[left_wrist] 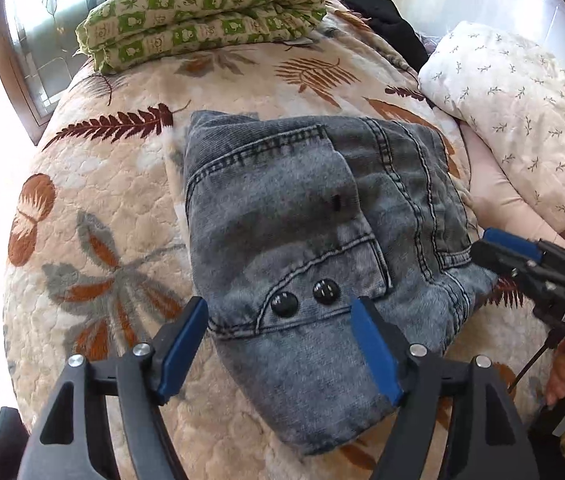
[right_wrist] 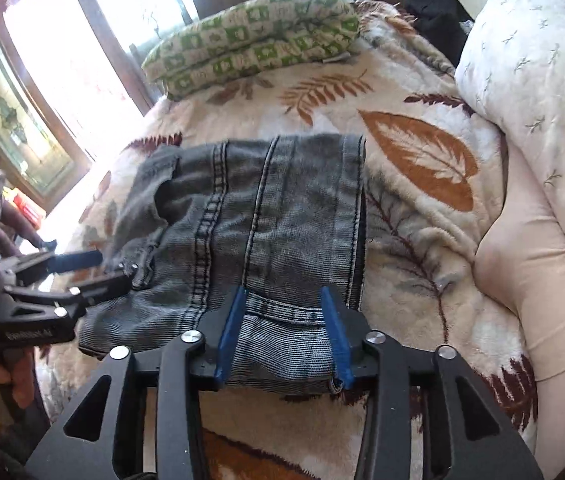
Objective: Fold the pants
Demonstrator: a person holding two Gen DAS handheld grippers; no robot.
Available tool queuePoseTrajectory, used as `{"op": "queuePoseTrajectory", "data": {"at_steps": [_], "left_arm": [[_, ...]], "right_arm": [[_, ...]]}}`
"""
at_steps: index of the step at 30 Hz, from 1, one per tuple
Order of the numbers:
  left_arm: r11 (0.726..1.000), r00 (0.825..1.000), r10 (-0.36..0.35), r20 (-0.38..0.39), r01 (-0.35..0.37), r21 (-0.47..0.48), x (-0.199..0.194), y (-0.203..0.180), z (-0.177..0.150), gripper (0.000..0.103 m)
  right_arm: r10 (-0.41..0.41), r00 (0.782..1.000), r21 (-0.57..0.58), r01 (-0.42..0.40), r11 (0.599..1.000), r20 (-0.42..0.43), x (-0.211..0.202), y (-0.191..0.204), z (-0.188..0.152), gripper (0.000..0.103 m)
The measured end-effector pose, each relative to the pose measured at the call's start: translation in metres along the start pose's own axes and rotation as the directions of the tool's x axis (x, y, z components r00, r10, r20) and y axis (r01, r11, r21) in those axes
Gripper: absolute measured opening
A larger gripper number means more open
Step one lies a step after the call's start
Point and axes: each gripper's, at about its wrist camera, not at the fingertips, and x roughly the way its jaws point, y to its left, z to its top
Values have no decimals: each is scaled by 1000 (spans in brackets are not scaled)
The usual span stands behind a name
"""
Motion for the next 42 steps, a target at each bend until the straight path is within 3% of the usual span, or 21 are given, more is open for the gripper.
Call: {"op": "queuePoseTrajectory", "data": {"at_steps": [2,4,6,8,19,23,29,42], "left_arm": [[1000,1000,3,-1,-3,3,-1,-1,-2,77],[1000,1000,-1,0,1,-2,-3,0,-3,80],[1000,1000,-6,10,6,-13,-6,2,-4,89],[999,1000,-12,27,13,-31,-8,6,-5,98],[978,996,-88,15,89,-188,5,42,-2,100],[973,995,-93,21,96,-208,11,48,5,100],[967,993,-113,27,116,-228,18,54,17,100],[949,986,-165,-14,155,-274,50,59,27,101]], "right_arm": [[-2,1000,2,2,1000,6,-3,-1,-1,47],[-11,1000,9,11,1000,16,-8,-3,-3,63],[-12,1000,15,11,1000,24,-10,-5,-5,75],[-26,999,25,26,999,22,-10,-9,-5,80],[60,998,147,-59,987,-3,-1,-31,-6,81],[118,993,207,-114,972,-9,8,-40,-3,84],[144,989,272,-131,953,-30,23,-57,4,85],[318,948,335,-293,895,-21,59,-61,10,85]]}}
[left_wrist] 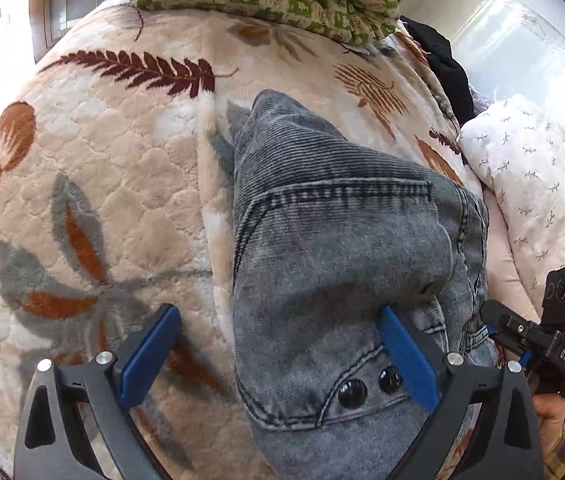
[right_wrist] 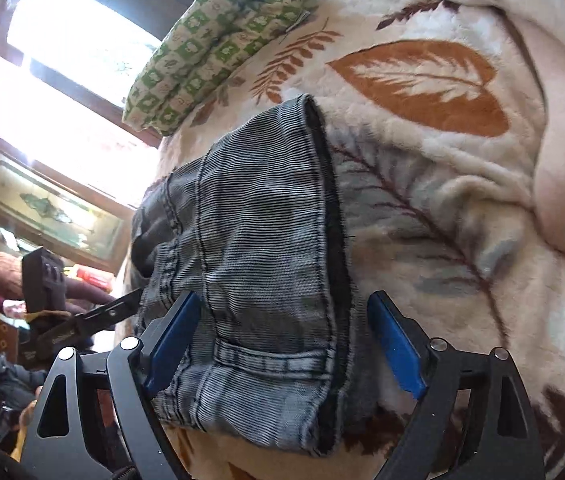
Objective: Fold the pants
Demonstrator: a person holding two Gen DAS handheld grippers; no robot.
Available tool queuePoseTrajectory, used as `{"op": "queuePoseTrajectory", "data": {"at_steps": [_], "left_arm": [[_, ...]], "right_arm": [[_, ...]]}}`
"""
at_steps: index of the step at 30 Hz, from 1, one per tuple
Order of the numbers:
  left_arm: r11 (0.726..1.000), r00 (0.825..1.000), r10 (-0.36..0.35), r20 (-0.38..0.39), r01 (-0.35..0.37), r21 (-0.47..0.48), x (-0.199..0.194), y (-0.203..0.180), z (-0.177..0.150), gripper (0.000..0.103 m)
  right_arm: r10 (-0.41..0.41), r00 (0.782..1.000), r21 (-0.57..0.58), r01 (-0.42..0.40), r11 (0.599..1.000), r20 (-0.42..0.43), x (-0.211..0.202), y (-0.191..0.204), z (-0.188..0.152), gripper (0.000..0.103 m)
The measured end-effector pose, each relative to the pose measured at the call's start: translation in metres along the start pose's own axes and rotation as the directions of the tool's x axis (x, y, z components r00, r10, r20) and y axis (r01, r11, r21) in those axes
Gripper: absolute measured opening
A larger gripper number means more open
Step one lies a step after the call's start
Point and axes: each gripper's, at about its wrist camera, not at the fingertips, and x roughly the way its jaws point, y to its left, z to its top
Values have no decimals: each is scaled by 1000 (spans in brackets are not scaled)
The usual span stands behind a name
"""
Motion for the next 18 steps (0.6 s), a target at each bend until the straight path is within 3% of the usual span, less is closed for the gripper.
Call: {"op": "queuePoseTrajectory", "data": {"at_steps": [4,7,11,12,18], "left_arm": [[1000,1000,-11,0,11,1,8,3,7,103],[999,1000,28,5,-28,29,15,-1,8,102],[995,997,69,22,-70,70,15,-12,5,85],[995,998,60,22,-62,73,13,-14,5,73],[993,996,90,14,-91,74,10,-22,4,68]], "right_arm": [[0,1000,-5,0,1000,-5,6,-2,4,76],[6,1000,15,-6,1000,2,9,-6,8,71],[-67,998,-42,68,997,12,12,2,6,57],[-81,997,-50,82,995,18,11,5,4,55],[-105,994,-75,107,991,38,11,13,1,45]]}}
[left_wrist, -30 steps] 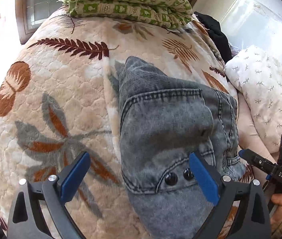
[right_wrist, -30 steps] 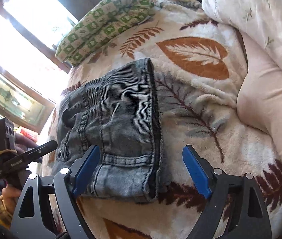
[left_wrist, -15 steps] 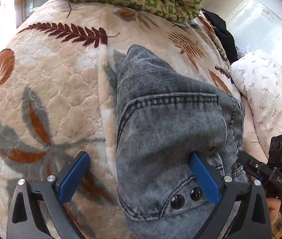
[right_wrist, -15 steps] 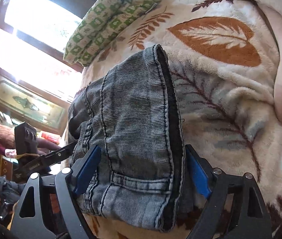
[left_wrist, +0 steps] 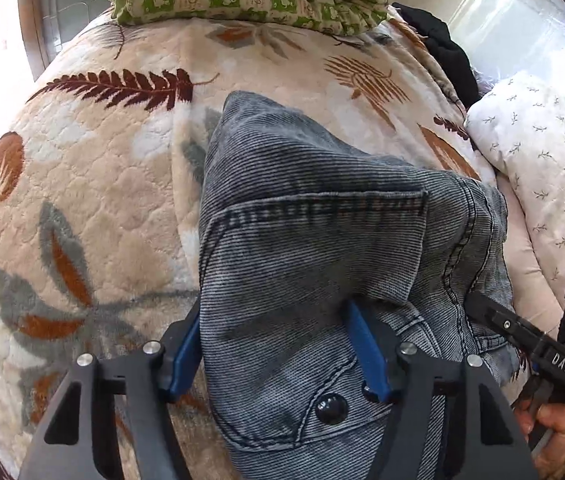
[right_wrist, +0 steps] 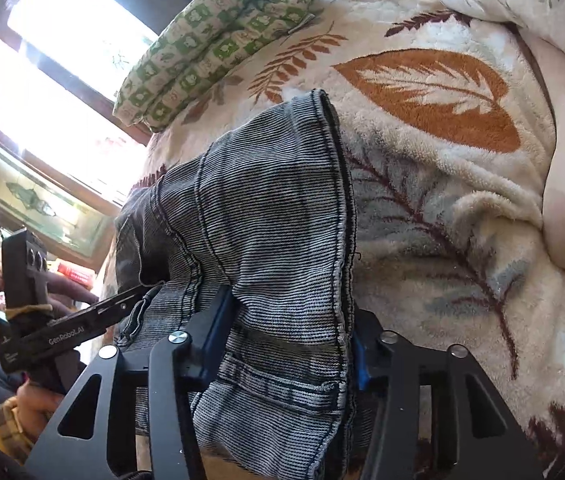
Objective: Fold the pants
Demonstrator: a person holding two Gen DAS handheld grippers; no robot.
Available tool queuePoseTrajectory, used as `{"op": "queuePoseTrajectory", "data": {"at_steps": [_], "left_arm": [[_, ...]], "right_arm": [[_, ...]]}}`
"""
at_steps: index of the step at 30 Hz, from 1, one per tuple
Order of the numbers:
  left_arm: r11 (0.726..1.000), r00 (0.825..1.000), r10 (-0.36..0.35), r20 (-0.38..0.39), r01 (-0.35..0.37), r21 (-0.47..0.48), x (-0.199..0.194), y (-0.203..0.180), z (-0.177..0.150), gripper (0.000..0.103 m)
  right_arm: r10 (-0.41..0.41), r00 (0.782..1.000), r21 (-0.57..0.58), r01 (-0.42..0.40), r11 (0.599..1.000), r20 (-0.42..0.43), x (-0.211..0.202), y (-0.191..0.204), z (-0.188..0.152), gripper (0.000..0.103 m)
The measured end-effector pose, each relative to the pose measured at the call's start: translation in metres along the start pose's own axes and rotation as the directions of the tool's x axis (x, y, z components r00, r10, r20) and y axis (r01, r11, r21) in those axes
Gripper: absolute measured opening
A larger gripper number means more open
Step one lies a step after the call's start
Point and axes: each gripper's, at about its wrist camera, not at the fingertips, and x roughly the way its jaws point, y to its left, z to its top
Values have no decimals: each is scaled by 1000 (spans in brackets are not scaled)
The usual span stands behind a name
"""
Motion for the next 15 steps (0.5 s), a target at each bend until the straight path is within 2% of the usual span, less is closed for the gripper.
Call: {"op": "queuePoseTrajectory", "data": {"at_steps": [6,15], "left_arm": [[999,999,38,17,-38,23,-7,-8,0,59],[1000,1000,11,24,-11,0,-21,-3,1,45]], "right_arm": [[-11,1000,-42,11,999,20,-6,12,-1,37],[31,998,-55,-28,998,52,-21,28,1,32]]}}
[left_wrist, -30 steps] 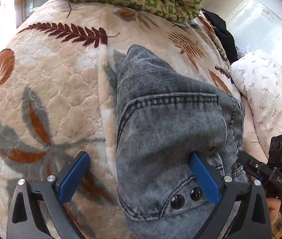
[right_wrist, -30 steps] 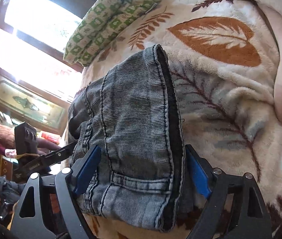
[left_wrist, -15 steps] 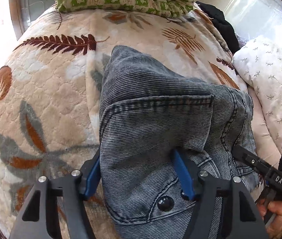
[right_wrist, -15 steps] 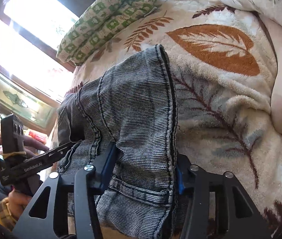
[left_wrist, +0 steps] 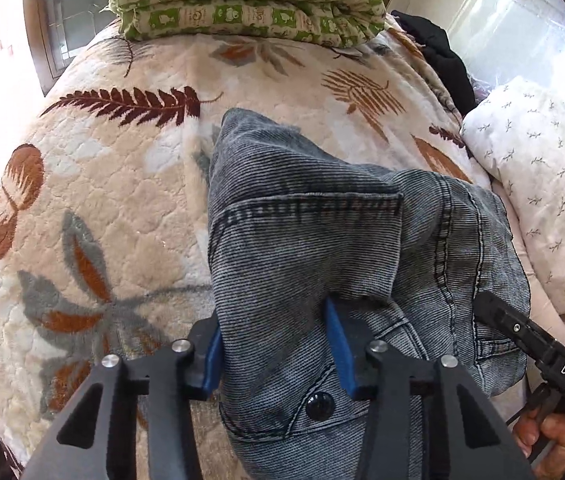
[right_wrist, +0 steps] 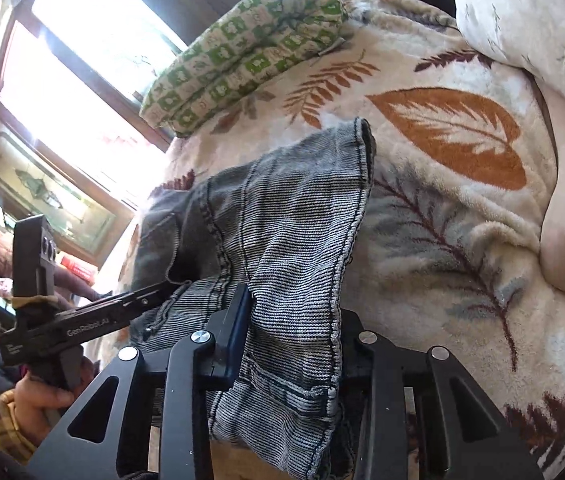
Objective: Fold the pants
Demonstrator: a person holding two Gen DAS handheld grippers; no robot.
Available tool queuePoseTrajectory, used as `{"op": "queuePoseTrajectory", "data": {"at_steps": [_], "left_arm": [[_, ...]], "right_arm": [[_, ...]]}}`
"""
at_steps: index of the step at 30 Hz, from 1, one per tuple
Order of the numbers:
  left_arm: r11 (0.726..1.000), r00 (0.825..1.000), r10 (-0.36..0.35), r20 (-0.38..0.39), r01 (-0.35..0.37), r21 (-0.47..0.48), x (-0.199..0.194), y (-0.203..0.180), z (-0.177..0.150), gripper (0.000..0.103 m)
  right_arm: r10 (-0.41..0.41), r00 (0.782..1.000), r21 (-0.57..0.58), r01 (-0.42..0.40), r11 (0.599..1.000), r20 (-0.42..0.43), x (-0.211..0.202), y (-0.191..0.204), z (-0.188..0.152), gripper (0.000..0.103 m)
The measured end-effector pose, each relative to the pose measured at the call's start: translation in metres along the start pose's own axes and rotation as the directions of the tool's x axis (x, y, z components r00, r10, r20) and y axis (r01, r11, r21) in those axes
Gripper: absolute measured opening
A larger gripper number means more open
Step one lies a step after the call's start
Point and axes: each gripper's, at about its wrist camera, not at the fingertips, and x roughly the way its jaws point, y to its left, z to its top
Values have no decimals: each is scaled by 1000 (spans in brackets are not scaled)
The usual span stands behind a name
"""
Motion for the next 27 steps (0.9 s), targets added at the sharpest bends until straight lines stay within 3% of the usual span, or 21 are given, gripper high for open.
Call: {"op": "queuePoseTrajectory", "data": {"at_steps": [3,14,27], "left_arm": [[999,999,-41,-2,41,-7,-6,1,0,34],[996,997,-66,49,63,60,-33,-19,24,31],[996,995,-41,89,34,76,-38,-17,86,31]], "right_arm": [[5,1000,-14,-5,1000,6,-4,7,2,31],[19,998,-31,-18,999,54,-23,22,23,29],[27,996,-77,-21,997,82,-12,37,85,29]]}}
